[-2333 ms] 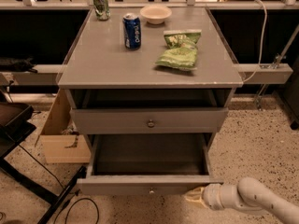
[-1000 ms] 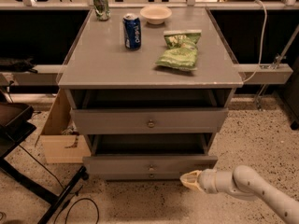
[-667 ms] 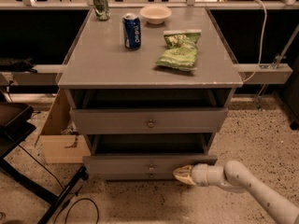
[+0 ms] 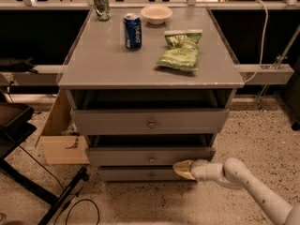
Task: Close middle drawer
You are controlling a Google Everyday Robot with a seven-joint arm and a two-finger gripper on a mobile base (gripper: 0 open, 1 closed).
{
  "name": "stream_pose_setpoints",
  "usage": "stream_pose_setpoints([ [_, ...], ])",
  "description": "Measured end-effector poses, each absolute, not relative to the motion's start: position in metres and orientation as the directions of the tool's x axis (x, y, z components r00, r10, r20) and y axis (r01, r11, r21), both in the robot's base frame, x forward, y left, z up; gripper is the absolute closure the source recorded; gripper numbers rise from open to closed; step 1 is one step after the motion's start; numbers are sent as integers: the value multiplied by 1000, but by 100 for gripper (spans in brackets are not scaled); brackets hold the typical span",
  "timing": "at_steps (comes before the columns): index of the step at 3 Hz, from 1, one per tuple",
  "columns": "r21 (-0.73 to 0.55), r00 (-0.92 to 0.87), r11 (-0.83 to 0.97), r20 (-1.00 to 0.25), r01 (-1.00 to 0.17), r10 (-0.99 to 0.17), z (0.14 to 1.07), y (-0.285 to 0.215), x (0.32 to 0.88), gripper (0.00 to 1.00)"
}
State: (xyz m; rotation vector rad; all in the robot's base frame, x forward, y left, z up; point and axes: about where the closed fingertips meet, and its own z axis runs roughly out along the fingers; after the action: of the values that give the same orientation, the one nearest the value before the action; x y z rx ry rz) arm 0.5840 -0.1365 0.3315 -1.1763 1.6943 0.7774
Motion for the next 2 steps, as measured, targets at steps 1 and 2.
stream_pose_setpoints([
  [1, -17, -130, 370, -921, -929, -368, 332, -147, 597, 57],
  [2, -17, -130, 370, -921, -929, -368, 332, -147, 597, 34],
])
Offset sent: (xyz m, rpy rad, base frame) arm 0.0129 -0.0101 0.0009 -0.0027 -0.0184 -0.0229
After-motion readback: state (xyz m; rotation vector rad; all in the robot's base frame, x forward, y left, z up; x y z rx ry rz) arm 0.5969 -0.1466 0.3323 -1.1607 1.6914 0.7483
